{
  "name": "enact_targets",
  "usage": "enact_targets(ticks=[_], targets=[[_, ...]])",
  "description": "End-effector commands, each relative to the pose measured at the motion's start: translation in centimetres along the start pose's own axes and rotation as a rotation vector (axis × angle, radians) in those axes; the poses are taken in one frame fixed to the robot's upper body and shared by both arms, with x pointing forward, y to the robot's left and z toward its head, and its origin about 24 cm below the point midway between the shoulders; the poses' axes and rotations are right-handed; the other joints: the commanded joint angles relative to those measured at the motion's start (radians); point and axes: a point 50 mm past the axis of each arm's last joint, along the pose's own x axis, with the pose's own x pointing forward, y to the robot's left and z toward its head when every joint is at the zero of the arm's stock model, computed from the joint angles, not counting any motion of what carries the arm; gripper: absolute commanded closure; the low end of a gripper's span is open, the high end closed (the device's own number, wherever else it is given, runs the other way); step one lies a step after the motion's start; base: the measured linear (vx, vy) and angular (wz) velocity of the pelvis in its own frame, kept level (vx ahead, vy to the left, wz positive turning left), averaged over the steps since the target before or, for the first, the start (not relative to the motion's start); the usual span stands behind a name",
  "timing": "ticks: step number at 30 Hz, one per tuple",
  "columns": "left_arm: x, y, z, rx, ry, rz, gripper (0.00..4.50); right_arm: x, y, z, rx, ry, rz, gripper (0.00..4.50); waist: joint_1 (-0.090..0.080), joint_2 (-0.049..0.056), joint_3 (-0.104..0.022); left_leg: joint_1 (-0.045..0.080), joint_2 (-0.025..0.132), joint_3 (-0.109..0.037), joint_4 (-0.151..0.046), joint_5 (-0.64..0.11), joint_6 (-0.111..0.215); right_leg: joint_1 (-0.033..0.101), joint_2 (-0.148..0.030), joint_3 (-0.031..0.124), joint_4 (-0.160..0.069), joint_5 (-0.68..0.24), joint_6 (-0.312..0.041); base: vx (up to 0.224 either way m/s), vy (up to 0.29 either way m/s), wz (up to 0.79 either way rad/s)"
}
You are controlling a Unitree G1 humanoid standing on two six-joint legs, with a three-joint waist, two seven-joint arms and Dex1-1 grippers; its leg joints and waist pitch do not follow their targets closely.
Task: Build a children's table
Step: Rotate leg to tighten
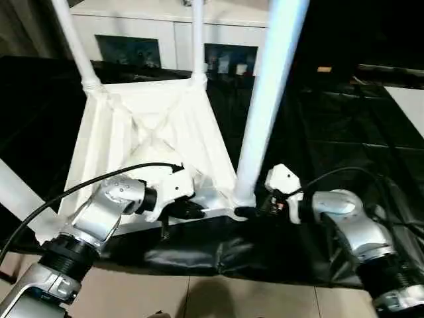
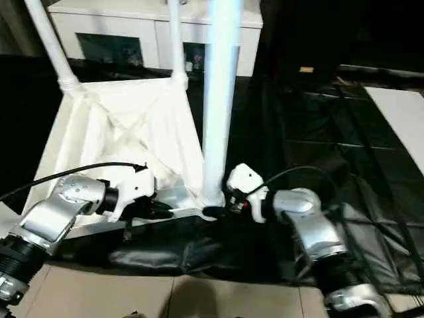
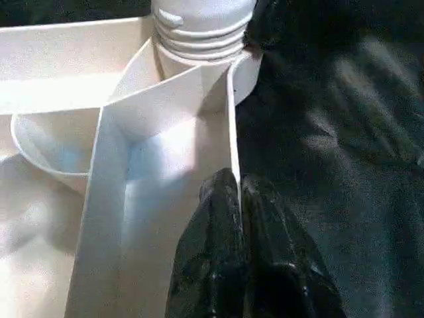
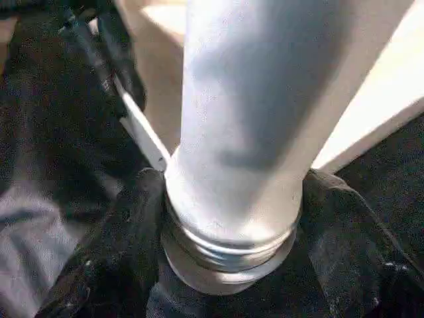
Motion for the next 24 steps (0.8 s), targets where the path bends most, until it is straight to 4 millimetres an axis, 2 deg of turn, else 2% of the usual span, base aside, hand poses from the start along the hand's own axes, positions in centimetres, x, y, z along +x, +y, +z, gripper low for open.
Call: enact_targets(ticks=[1, 2, 3, 6, 8, 9, 10, 11, 12, 13, 15, 16, 17, 18, 20, 21, 22, 23, 24], targets=[[1.6, 0.0, -0.1, -0.033, 0.018, 0.020, 4.50, 0.6, -0.6, 0.1, 0.062, -0.049, -0.134, 1.80, -0.007, -0.002, -0.051, 0.001, 0.045, -0.010, -0.082, -0.206, 0.037, 0.046, -0.063, 0.043, -0.078, -0.274, -0.221, 0.000, 0.000, 0.00], [2.0, 0.5, 0.1, -0.052, 0.001, 0.063, 4.50, 1.1, -0.5, -0.1, 0.106, -0.067, -0.180, 1.80, -0.007, 0.001, -0.050, 0.004, 0.044, -0.010, -0.082, -0.225, 0.029, 0.042, -0.064, 0.043, -0.083, -0.310, -0.212, 0.000, 0.000, 0.00], [2.5, 0.8, 0.3, -0.071, -0.012, 0.101, 4.50, 1.6, -0.4, -0.3, 0.142, -0.082, -0.226, 1.80, -0.008, -0.003, -0.051, 0.008, 0.043, -0.010, -0.082, -0.236, 0.015, 0.042, -0.064, 0.044, -0.088, -0.349, -0.196, 0.000, 0.000, 0.00], [3.9, 1.8, 0.7, -0.143, 0.005, 0.244, 4.50, 3.0, -0.1, -0.6, 0.213, -0.109, -0.404, 1.80, -0.011, 0.000, -0.050, 0.006, 0.043, -0.016, -0.088, -0.259, -0.007, 0.038, -0.065, 0.041, -0.095, -0.405, -0.159, 0.000, 0.000, 0.00], [4.3, 2.1, 0.9, -0.174, 0.017, 0.293, 4.50, 3.4, -0.1, -0.5, 0.220, -0.116, -0.470, 1.81, -0.013, -0.002, -0.050, 0.003, 0.041, -0.017, -0.088, -0.266, -0.006, 0.039, -0.064, 0.041, -0.097, -0.421, -0.146, 0.000, 0.000, 0.00], [5.2, 2.3, 1.4, -0.220, 0.005, 0.345, 4.50, 4.2, 0.0, -0.3, 0.226, -0.119, -0.561, 1.81, -0.017, -0.001, -0.049, 0.004, 0.040, -0.016, -0.088, -0.270, -0.003, 0.035, -0.064, 0.042, -0.101, -0.434, -0.138, 0.000, 0.000, 0.00], [5.2, 2.3, 1.4, -0.220, 0.005, 0.345, 4.50, 4.2, 0.0, -0.3, 0.226, -0.119, -0.561, 1.81, -0.019, 0.000, -0.050, 0.005, 0.039, -0.016, -0.088, -0.272, -0.007, 0.032, -0.064, 0.041, -0.104, -0.440, -0.137, 0.000, 0.000, 0.00], [5.9, 2.4, 1.9, -0.248, -0.015, 0.381, 4.50, 4.8, 0.1, -0.2, 0.239, -0.119, -0.621, 1.81, -0.019, 0.004, -0.050, 0.006, 0.039, -0.018, -0.087, -0.275, -0.007, 0.033, -0.064, 0.041, -0.103, -0.440, -0.137, 0.000, 0.000, 0.00], [7.0, 2.6, 2.7, -0.270, -0.027, 0.442, 4.50, 6.3, 0.5, 0.5, 0.277, -0.125, -0.718, 1.81, -0.024, 0.006, -0.050, 0.005, 0.036, -0.015, -0.086, -0.274, -0.008, 0.028, -0.062, 0.041, -0.106, -0.436, -0.139, 0.000, 0.000, 0.00], [7.4, 2.7, 2.9, -0.270, -0.031, 0.472, 4.50, 7.0, 0.7, 0.7, 0.291, -0.129, -0.730, 1.81, -0.026, 0.006, -0.050, 0.008, 0.035, -0.017, -0.087, -0.290, -0.012, 0.028, -0.060, 0.039, -0.107, -0.451, -0.136, 0.000, 0.000, 0.00], [7.9, 2.7, 3.2, -0.265, -0.024, 0.495, 4.50, 8.5, 1.7, 1.7, 0.251, -0.141, -0.652, 1.81, -0.028, 0.003, -0.050, 0.002, 0.034, -0.020, -0.089, -0.297, -0.004, 0.033, -0.059, 0.037, -0.107, -0.449, -0.122, 0.000, 0.000, 0.00], [7.9, 2.7, 3.2, -0.265, -0.024, 0.495, 4.50, 8.5, 1.7, 1.7, 0.251, -0.141, -0.652, 1.81, -0.027, 0.004, -0.050, 0.002, 0.035, -0.020, -0.089, -0.300, 0.000, 0.032, -0.060, 0.037, -0.108, -0.449, -0.119, 0.000, 0.000, 0.00], [8.1, 2.8, 3.3, -0.249, -0.013, 0.507, 4.50, 8.8, 2.2, 2.4, 0.252, -0.184, -0.579, 1.81, -0.028, -0.001, -0.050, 0.000, 0.036, -0.020, -0.090, -0.301, 0.009, 0.033, -0.061, 0.038, -0.108, -0.440, -0.115, 0.000, 0.000, 0.00], [8.1, 2.8, 3.3, -0.245, -0.008, 0.509, 4.50, 8.8, 2.3, 2.6, 0.253, -0.200, -0.562, 1.81, -0.026, 0.002, -0.051, -0.002, 0.037, -0.020, -0.090, -0.292, 0.015, 0.034, -0.062, 0.039, -0.106, -0.426, -0.114, 0.000, 0.000, 0.00], [7.8, 2.8, 3.0, -0.246, 0.003, 0.506, 4.50, 8.1, 2.4, 2.9, 0.184, -0.224, -0.536, 1.25, -0.025, 0.001, -0.051, -0.002, 0.038, -0.018, -0.090, -0.280, 0.021, 0.034, -0.061, 0.041, -0.105, -0.398, -0.121, 0.000, 0.000, 0.00], [7.7, 2.8, 2.8, -0.249, 0.008, 0.497, 4.50, 7.8, 2.4, 3.0, 0.163, -0.234, -0.530, 1.08, -0.019, 0.000, -0.052, 0.004, 0.039, -0.014, -0.087, -0.268, 0.031, 0.031, -0.061, 0.044, -0.104, -0.364, -0.134, 0.000, 0.000, 0.00], [7.7, 2.8, 2.8, -0.249, 0.008, 0.497, 4.50, 7.8, 2.4, 3.0, 0.163, -0.234, -0.530, 1.08, -0.019, 0.000, -0.052, 0.004, 0.039, -0.014, -0.087, -0.268, 0.031, 0.031, -0.061, 0.044, -0.104, -0.364, -0.134, 0.000, 0.000, 0.00], [7.4, 2.8, 2.6, -0.240, 0.013, 0.483, 4.50, 7.1, 2.1, 3.0, 0.147, -0.241, -0.532, 1.03, -0.023, 0.002, -0.053, -0.007, 0.039, -0.017, -0.090, -0.258, 0.036, 0.040, -0.062, 0.043, -0.098, -0.345, -0.142, 0.000, 0.000, 0.00], [7.2, 2.8, 2.5, -0.214, 0.008, 0.456, 4.50, 6.5, 1.6, 3.1, 0.136, -0.241, -0.541, 0.93, -0.038, -0.001, -0.051, -0.034, 0.037, -0.028, -0.097, -0.247, 0.038, 0.060, -0.062, 0.033, -0.094, -0.364, -0.115, -0.008, 0.002, -0.18]])
